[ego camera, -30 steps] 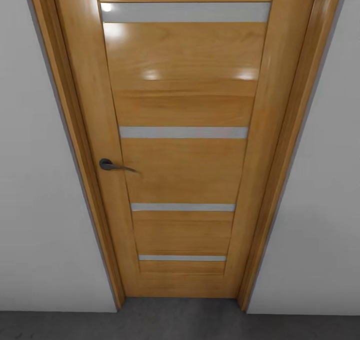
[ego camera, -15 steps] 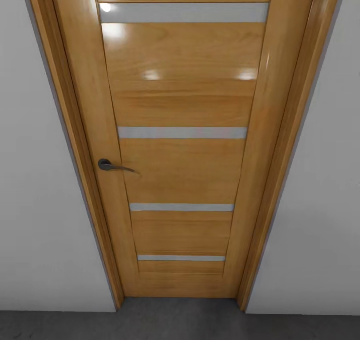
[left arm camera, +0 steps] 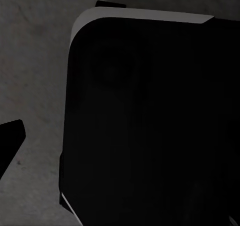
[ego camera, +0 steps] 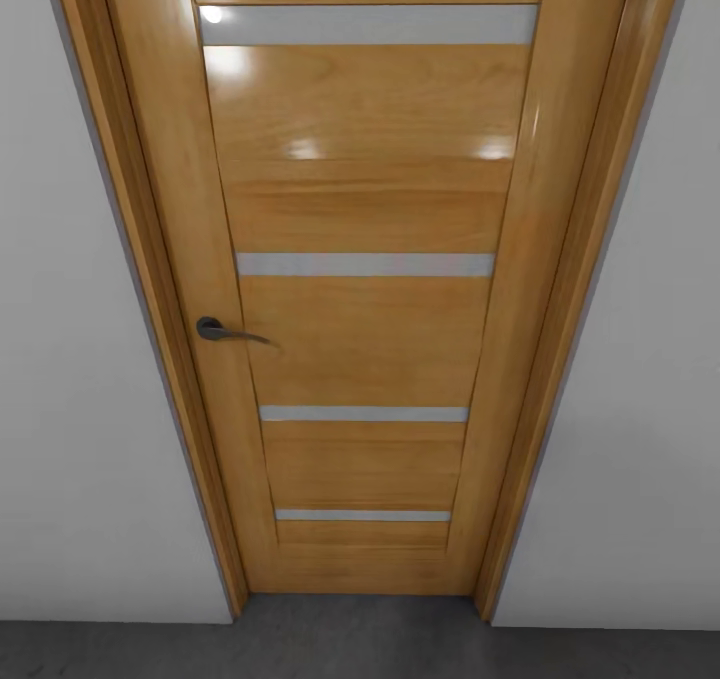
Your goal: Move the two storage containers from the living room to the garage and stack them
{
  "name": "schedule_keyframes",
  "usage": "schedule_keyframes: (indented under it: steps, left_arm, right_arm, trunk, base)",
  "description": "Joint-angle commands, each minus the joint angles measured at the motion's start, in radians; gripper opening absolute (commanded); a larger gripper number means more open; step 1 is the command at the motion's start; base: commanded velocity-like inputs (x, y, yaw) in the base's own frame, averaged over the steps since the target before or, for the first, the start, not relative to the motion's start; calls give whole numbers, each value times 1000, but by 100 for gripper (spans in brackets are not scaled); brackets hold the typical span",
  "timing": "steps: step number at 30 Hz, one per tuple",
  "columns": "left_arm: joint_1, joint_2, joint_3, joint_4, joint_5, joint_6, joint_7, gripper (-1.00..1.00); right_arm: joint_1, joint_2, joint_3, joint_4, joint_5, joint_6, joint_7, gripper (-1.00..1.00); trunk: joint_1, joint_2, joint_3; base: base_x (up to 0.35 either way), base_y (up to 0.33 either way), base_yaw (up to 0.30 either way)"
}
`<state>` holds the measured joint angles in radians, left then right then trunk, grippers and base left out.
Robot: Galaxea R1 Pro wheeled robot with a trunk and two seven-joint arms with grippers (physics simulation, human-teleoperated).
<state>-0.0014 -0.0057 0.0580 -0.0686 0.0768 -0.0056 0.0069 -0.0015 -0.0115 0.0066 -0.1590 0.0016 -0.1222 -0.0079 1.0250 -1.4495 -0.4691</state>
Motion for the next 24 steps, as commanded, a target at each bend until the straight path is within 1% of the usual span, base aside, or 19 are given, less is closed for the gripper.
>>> schedule_keyframes:
  steps: [1,2,4,5,6,8,9,10,11,12,15,16,17,18,20,21,22,23,24]
  left_arm:
    - [0,0,5,0,8,-1,1,100]
    - [0,0,5,0,8,-1,1,100]
    - [0,0,5,0,8,-1,1,100]
    - [0,0,5,0,8,-1,1,100]
    - [0,0,5,0,8,-1,1,100]
    - [0,0,5,0,8,-1,0,100]
    - [0,0,4,0,8,-1,0,100]
    - [0,0,4,0,8,-1,0,100]
    - [0,0,4,-1,8,-1,-1,100]
    - [0,-1,4,-1,8,-1,-1,100]
    - [0,0,3,-1,8,-1,-1,100]
    - [-1,0,3,-1,8,-1,-1,100]
    - [0,0,3,-1,8,-1,-1,100]
    - [0,0,3,-1,8,-1,-1,100]
    - [-1,0,3,-1,8,-1,-1,100]
    - [-1,0,3,-1,8,-1,-1,100]
    - [-1,0,3,-1,8,-1,-1,100]
    - [-1,0,3,-1,8,-1,-1,100]
    - [-1,0,3,-1,8,-1,-1,100]
  right_arm:
    - [0,-4,-1,-28,-2,12,-1,100]
    - [0,-22,-5,-71,-4,41,-1,100]
    - [-1,-49,-9,-123,-7,76,-3,100]
    - [-2,-57,-9,-144,-8,89,-3,100]
    - [-7,-70,-11,-190,-10,116,-4,100]
    - [-23,-88,-13,-264,-13,163,-9,100]
    - [-58,-100,-17,-323,-14,218,-27,100]
    - [-74,-102,-21,-337,-14,238,-37,100]
    - [-135,-106,-33,-363,-15,294,-76,100]
    - [-251,-100,-48,-379,-16,342,-149,100]
    - [-313,-97,-50,-384,-17,353,-183,100]
    - [-351,-93,-51,-386,-13,358,-199,100]
    - [-369,-89,-50,-386,-12,360,-204,100]
    - [-403,-73,-48,-387,-10,363,-212,100]
    - [-434,-45,-47,-388,-7,364,-217,100]
    - [-464,-12,-46,-388,-3,367,-220,100]
    - [-479,5,-45,-388,0,369,-221,100]
    - [-508,37,-43,-388,12,371,-222,100]
    - [-522,53,-41,-388,21,372,-223,100]
  trunk:
    - [0,0,-1]
    - [0,0,-1]
    - [0,0,-1]
    - [0,0,-1]
    - [0,0,-1]
    - [0,0,-1]
    - [0,0,-1]
    - [0,0,-1]
    - [0,0,-1]
    - [0,0,-1]
    - [0,0,-1]
    - [0,0,-1]
    - [0,0,-1]
    - [0,0,-1]
    - [0,0,-1]
    - [0,0,-1]
    - [0,0,-1]
    - [0,0,-1]
    - [0,0,-1]
  base:
    - [0,0,0]
    - [0,0,0]
    - [0,0,0]
    - [0,0,0]
    - [0,0,0]
    - [0,0,0]
    - [0,0,0]
    - [0,0,0]
    - [0,0,0]
    - [0,0,0]
    - [0,0,0]
    - [0,0,0]
    - [0,0,0]
    - [0,0,0]
    - [0,0,0]
    - [0,0,0]
    - [0,0,0]
    - [0,0,0]
    - [0,0,0]
